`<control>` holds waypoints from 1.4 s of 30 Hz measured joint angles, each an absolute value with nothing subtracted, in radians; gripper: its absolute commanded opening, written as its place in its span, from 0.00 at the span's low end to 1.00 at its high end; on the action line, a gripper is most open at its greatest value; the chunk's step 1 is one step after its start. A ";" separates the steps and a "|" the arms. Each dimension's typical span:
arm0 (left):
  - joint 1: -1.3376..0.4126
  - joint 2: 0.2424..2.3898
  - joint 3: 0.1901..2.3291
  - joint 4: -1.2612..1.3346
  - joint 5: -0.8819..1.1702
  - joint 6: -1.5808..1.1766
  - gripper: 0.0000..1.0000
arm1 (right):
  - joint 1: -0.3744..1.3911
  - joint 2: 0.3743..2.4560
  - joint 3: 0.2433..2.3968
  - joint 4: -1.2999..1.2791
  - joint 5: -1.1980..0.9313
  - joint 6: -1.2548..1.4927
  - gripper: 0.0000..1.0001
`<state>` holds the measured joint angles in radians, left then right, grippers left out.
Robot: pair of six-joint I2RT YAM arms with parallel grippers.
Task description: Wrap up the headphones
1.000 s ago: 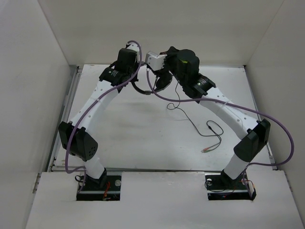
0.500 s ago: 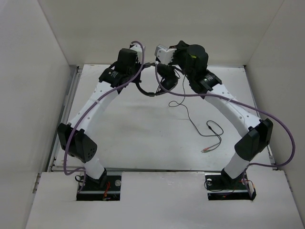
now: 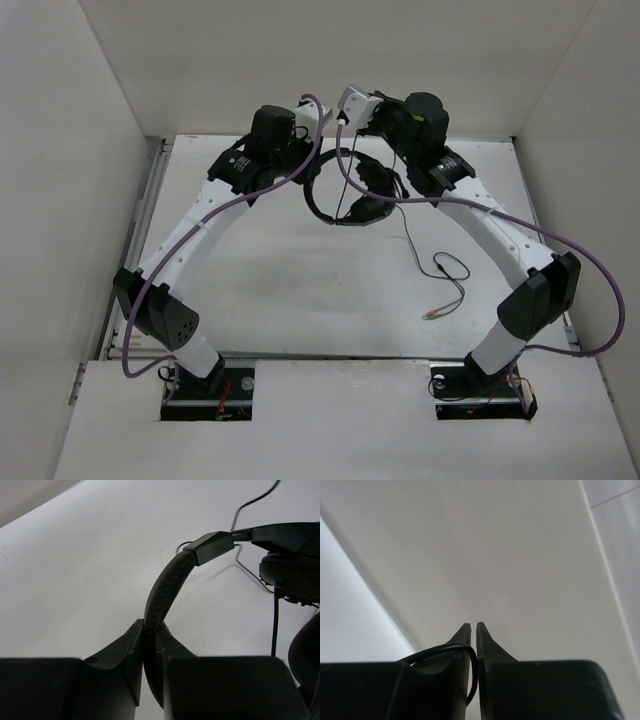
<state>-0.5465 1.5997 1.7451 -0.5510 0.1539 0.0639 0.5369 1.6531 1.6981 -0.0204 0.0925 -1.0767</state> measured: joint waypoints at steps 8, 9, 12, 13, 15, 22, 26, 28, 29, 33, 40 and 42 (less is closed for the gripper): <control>-0.562 1.526 1.740 -0.545 0.276 0.057 0.00 | 0.498 1.650 1.678 -0.093 -0.012 -0.818 0.14; -0.562 1.515 1.741 -0.540 0.284 0.054 0.00 | 0.486 1.650 1.673 -0.100 -0.024 -0.793 0.14; -0.562 1.494 1.751 -0.536 0.302 0.045 0.00 | 0.448 1.650 1.665 -0.113 -0.055 -0.724 0.14; -0.562 1.493 1.759 -0.537 0.308 0.044 0.00 | 0.435 1.650 1.662 -0.114 -0.065 -0.701 0.14; -0.562 1.493 1.778 -0.541 0.321 0.038 0.00 | 0.411 1.650 1.657 -0.119 -0.086 -0.654 0.15; -0.537 1.505 1.915 -0.561 0.395 -0.030 0.00 | 0.324 1.649 1.621 -0.168 -0.329 -0.347 0.16; -0.494 1.542 2.059 -0.551 0.437 -0.103 0.00 | 0.315 1.642 1.525 -0.146 -0.530 -0.098 0.16; -0.474 1.562 2.126 -0.538 0.453 -0.142 0.00 | 0.329 1.638 1.457 -0.099 -0.616 0.033 0.17; -0.466 1.571 2.151 -0.530 0.459 -0.158 0.00 | 0.341 1.638 1.423 -0.068 -0.653 0.104 0.19; -0.438 1.587 2.215 -0.503 0.479 -0.210 0.00 | 0.412 1.641 1.317 0.082 -0.768 0.366 0.26; -0.314 1.590 2.243 -0.449 0.490 -0.303 0.00 | 0.535 1.673 1.219 0.400 -0.865 0.706 0.32; -0.274 1.596 2.259 -0.442 0.481 -0.322 0.00 | 0.563 1.691 1.195 0.481 -0.876 0.785 0.33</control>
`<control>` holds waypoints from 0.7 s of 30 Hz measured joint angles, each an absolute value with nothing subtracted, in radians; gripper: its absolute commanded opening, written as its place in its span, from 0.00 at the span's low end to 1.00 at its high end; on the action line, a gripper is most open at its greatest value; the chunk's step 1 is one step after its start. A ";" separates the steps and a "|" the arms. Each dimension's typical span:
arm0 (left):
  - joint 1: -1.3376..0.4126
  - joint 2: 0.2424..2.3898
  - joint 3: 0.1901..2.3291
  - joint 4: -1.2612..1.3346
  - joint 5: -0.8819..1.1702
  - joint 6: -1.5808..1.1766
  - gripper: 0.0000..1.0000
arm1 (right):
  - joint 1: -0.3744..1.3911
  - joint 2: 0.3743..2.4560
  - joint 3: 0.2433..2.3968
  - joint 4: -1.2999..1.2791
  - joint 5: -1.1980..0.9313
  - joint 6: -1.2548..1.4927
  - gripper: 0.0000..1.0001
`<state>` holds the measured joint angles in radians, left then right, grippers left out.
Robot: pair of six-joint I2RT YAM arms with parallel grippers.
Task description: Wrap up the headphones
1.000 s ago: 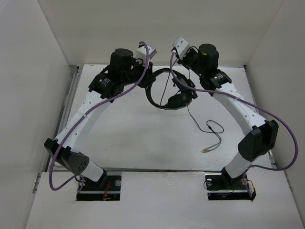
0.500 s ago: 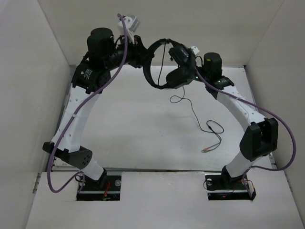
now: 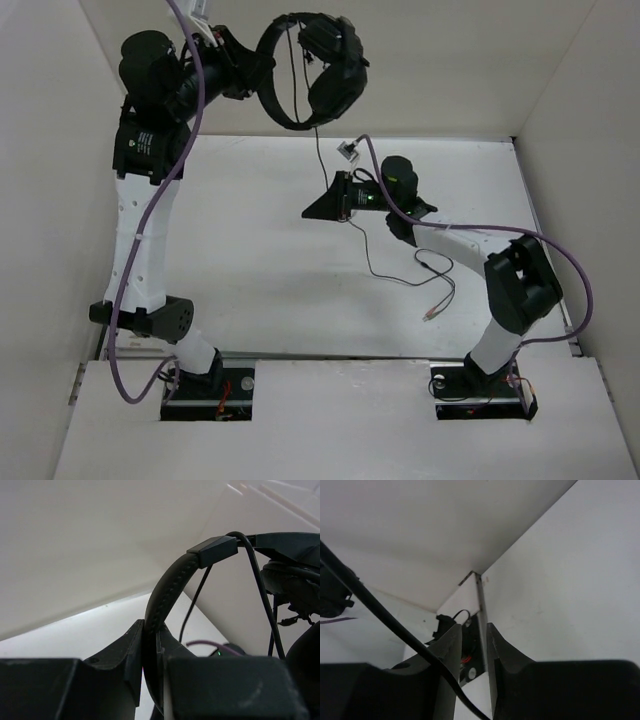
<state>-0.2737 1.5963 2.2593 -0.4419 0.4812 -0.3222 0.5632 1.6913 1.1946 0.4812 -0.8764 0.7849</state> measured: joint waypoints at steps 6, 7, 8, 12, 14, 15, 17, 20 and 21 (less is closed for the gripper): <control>-0.170 1.629 2.321 -0.421 0.447 -0.330 0.00 | 0.643 1.724 1.137 0.627 -0.908 0.934 0.32; -0.155 1.633 2.326 -0.418 0.440 -0.327 0.00 | 0.656 1.724 1.128 0.648 -0.916 0.945 0.32; -0.140 1.638 2.329 -0.411 0.432 -0.323 0.00 | 0.669 1.724 1.118 0.662 -0.922 0.956 0.31; -0.093 1.660 2.333 -0.391 0.371 -0.296 0.00 | 0.703 1.723 1.089 0.677 -0.956 0.974 0.29; -0.080 1.671 2.333 -0.388 0.331 -0.275 0.00 | 0.709 1.716 1.073 0.680 -0.974 0.974 0.26; -0.076 1.676 2.333 -0.387 0.302 -0.260 0.00 | 0.709 1.709 1.065 0.681 -0.981 0.972 0.24; -0.077 1.686 2.329 -0.382 0.242 -0.219 0.00 | 0.709 1.691 1.051 0.679 -0.995 0.966 0.15; -0.080 1.688 2.308 -0.375 0.167 -0.162 0.00 | 0.708 1.649 1.042 0.667 -1.016 0.943 0.04; -0.081 1.688 2.302 -0.372 0.145 -0.145 0.00 | 0.708 1.636 1.041 0.661 -1.024 0.932 0.02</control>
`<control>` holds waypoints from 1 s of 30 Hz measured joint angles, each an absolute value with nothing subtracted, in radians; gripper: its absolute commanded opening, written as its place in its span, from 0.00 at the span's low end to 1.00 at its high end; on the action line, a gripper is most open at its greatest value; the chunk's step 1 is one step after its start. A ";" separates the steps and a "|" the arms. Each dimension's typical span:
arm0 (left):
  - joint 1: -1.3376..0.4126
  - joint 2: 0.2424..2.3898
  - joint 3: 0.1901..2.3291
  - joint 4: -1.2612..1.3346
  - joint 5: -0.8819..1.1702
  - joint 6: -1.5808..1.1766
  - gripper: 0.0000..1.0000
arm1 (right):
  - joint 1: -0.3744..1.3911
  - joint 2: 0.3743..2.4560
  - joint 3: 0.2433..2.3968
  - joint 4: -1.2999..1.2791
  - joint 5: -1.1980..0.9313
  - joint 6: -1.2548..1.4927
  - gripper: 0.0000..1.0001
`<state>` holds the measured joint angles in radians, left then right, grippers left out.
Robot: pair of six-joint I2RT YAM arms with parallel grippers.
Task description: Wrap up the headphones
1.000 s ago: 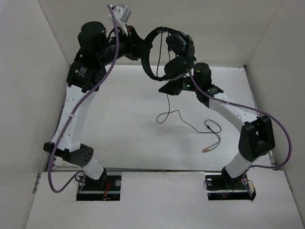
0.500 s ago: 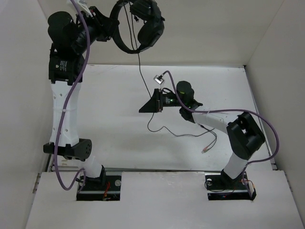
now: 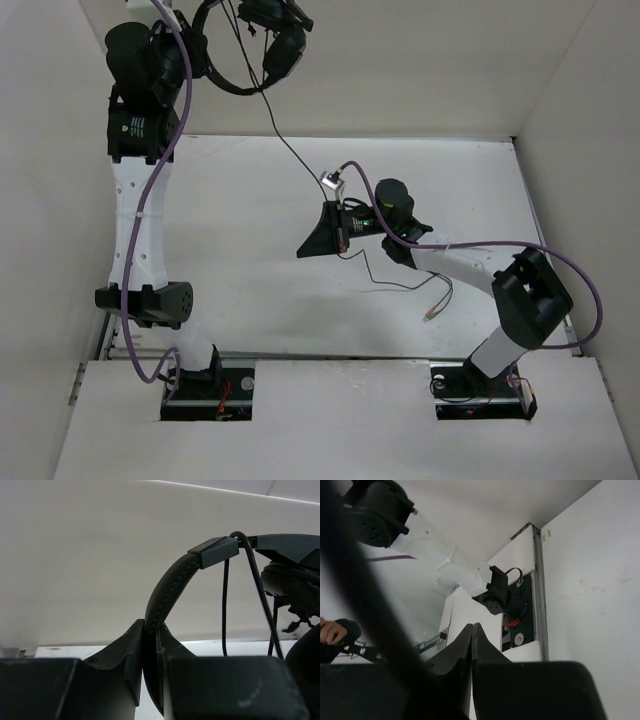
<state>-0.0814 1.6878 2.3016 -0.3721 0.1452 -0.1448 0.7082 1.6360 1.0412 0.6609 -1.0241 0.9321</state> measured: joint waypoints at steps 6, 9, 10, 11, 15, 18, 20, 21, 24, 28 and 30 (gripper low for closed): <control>-0.102 1.688 2.242 -0.305 -0.025 -0.033 0.00 | 0.723 1.563 1.064 0.507 -1.051 0.797 0.00; -0.121 1.688 2.179 -0.254 -0.122 0.033 0.00 | 0.734 1.548 1.122 0.340 -1.047 0.674 0.00; -0.130 1.688 2.157 -0.242 -0.152 0.053 0.00 | 0.735 1.545 1.147 0.279 -1.039 0.630 0.00; -0.139 1.688 2.132 -0.227 -0.185 0.075 0.00 | 0.736 1.543 1.180 0.205 -1.023 0.573 0.00; -0.184 1.688 2.044 -0.191 -0.287 0.168 0.00 | 0.741 1.534 1.332 -0.077 -0.924 0.325 0.00; -0.217 1.688 1.984 -0.166 -0.331 0.230 0.00 | 0.745 1.528 1.457 -0.266 -0.816 0.117 0.00; -0.237 1.687 1.945 -0.156 -0.350 0.261 0.00 | 0.746 1.523 1.545 -0.376 -0.719 -0.036 0.00; -0.249 1.687 1.924 -0.153 -0.355 0.274 0.00 | 0.744 1.520 1.583 -0.420 -0.667 -0.108 0.00; -0.284 1.684 1.851 -0.160 -0.370 0.309 0.00 | 0.730 1.503 1.678 -0.511 -0.477 -0.345 0.00; -0.360 1.672 1.742 -0.189 -0.371 0.357 0.00 | 0.678 1.483 1.736 -0.531 -0.249 -0.585 0.00; -0.405 1.663 1.691 -0.214 -0.366 0.373 0.00 | 0.651 1.481 1.750 -0.519 -0.158 -0.670 0.00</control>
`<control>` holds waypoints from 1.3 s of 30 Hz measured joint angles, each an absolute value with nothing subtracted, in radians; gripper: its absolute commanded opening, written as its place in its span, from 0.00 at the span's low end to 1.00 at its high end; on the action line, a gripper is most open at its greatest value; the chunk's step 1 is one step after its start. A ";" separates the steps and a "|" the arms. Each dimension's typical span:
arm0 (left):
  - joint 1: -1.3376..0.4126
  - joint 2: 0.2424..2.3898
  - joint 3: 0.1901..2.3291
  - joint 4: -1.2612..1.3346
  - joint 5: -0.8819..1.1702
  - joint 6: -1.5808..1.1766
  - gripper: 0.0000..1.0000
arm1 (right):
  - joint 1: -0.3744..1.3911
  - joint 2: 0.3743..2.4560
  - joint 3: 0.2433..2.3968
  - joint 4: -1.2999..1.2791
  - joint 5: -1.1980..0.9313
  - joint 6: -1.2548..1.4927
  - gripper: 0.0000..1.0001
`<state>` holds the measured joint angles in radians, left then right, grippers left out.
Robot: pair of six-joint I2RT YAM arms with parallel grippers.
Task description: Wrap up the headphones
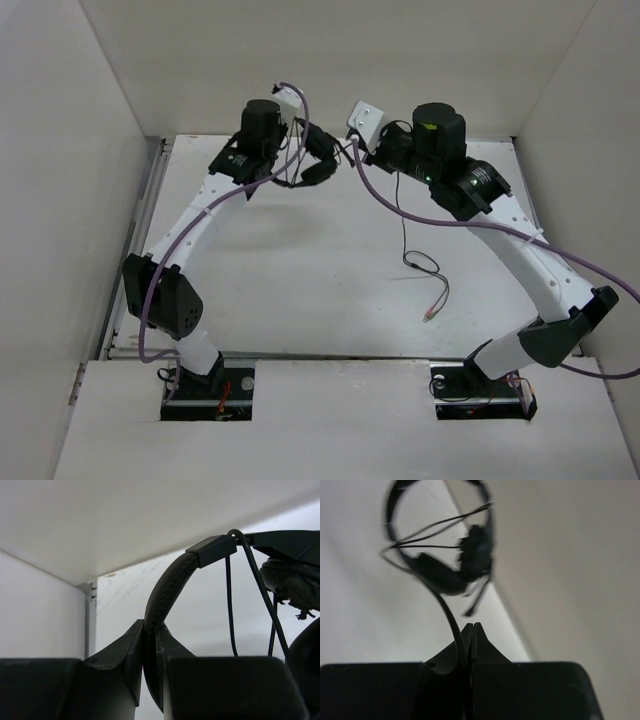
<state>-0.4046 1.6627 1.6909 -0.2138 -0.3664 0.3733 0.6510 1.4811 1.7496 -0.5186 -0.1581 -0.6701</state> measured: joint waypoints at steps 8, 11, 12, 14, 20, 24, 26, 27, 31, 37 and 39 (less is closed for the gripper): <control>-0.551 1.605 1.618 -0.299 -0.249 0.373 0.00 | 0.582 1.478 1.698 -0.325 0.061 -0.871 0.01; -0.582 1.559 1.620 -0.310 -0.168 0.354 0.00 | 0.549 1.478 1.640 -0.229 0.088 -0.901 0.02; -0.590 1.547 1.628 -0.318 -0.139 0.345 0.00 | 0.535 1.478 1.622 -0.205 0.093 -0.904 0.02; -0.607 1.534 1.669 -0.345 -0.078 0.327 0.00 | 0.503 1.480 1.592 -0.169 0.097 -0.904 0.01; -0.680 1.529 1.840 -0.426 0.072 0.286 0.00 | 0.423 1.499 1.579 -0.117 0.089 -0.849 0.00; -0.715 1.528 1.923 -0.492 0.152 0.266 0.00 | 0.390 1.517 1.583 -0.100 0.066 -0.799 0.00; -0.716 1.528 1.951 -0.515 0.175 0.253 0.00 | 0.379 1.523 1.585 -0.101 0.049 -0.770 0.03; -0.714 1.528 1.962 -0.525 0.182 0.247 0.00 | 0.374 1.525 1.587 -0.103 0.040 -0.752 0.04; -0.690 1.537 2.026 -0.572 0.210 0.216 0.00 | 0.342 1.526 1.587 -0.121 -0.050 -0.637 0.09; -0.661 1.575 2.183 -0.584 0.239 0.160 0.00 | 0.272 1.525 1.563 -0.158 -0.384 -0.254 0.16; -0.659 1.583 2.224 -0.584 0.246 0.144 0.00 | 0.266 1.525 1.511 -0.114 -0.501 -0.099 0.21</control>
